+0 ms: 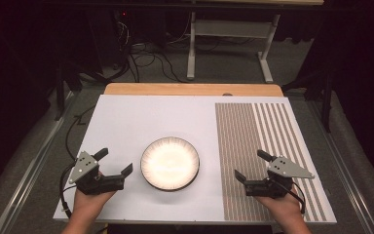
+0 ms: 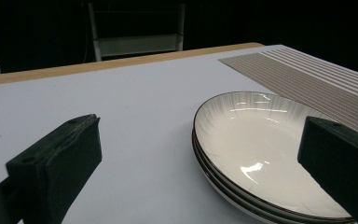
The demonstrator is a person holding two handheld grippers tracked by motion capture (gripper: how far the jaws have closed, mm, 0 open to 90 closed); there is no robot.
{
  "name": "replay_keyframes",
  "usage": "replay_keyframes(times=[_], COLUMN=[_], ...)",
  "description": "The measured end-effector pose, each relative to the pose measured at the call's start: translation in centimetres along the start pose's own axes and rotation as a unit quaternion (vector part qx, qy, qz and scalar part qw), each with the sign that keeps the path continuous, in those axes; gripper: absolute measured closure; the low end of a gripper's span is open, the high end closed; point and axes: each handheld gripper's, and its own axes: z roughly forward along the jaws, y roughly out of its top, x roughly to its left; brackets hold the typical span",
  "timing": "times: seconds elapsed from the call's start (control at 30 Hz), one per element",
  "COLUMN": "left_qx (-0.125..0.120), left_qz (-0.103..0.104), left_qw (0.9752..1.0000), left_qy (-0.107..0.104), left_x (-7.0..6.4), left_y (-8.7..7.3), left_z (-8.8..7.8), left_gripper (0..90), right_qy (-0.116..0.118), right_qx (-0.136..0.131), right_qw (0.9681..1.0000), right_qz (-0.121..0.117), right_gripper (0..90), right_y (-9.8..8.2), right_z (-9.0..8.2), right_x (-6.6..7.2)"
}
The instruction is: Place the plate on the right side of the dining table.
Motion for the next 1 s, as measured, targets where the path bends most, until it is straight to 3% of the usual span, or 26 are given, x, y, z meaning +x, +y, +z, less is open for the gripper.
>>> replay_keyframes(times=[0.1, 0.2, 0.37, 0.4, 0.43, 0.47, 0.5, 0.53, 0.67, 0.9, 1.0], left_qx=[-0.001, -0.001, 0.001, 0.001, 0.002, 0.001, -0.023, 0.002, 0.007, 0.004, 0.005], left_qz=[0.001, -0.002, -0.001, -0.001, 0.002, 0.001, -0.043, 0.006, 0.005, 0.018, 0.020], left_qw=[1.0000, 1.0000, 1.0000, 1.0000, 1.0000, 1.0000, 0.9988, 0.9999, 0.9999, 0.9998, 0.9998], left_qy=[-0.002, 0.000, 0.002, 0.002, 0.005, 0.006, 0.000, 0.009, 0.007, 0.000, -0.001], left_x=[-0.1, -0.2, -0.3, -0.3, -0.5, -0.6, -1.3, -0.7, -1.1, -1.5, -1.6], left_y=[0.1, 0.2, 1.1, 1.1, 1.4, 1.6, 1.6, 1.8, 1.4, 1.2, 1.1], left_z=[0.1, 0.0, 0.4, 0.4, 0.5, 0.6, 1.1, 0.8, 1.3, 1.4, 1.5], left_gripper=[0.0, 0.0, 0.1, 0.1, 0.0, 0.0, 0.0, 0.1, 0.1, 0.0, 0.0], right_qy=[0.008, 0.007, 0.029, 0.029, 0.041, 0.043, 0.045, 0.045, 0.066, 0.099, 0.102], right_qx=[-0.003, 0.004, 0.019, 0.019, 0.022, 0.025, 0.029, 0.034, 0.054, 0.088, 0.097], right_qw=[1.0000, 1.0000, 0.9993, 0.9993, 0.9989, 0.9987, 0.9985, 0.9983, 0.9961, 0.9909, 0.9896], right_qz=[0.001, -0.001, -0.013, -0.013, -0.012, -0.012, -0.014, -0.016, -0.021, -0.024, -0.027], right_gripper=[1.0, 7.5, 39.2, 39.2, 49.9, 55.0, 61.3, 66.2, 80.2, 90.0, 90.0], right_y=[0.3, 0.5, 1.4, 1.4, 1.7, 1.8, 2.0, 2.1, 2.3, 2.4, 2.5], right_z=[0.2, 0.4, 0.8, 0.8, 1.2, 1.4, 1.6, 1.8, 3.2, 5.1, 5.8], right_x=[0.1, 0.1, 0.5, 0.5, 0.6, 0.7, 0.8, 0.9, 1.1, 1.3, 1.5])
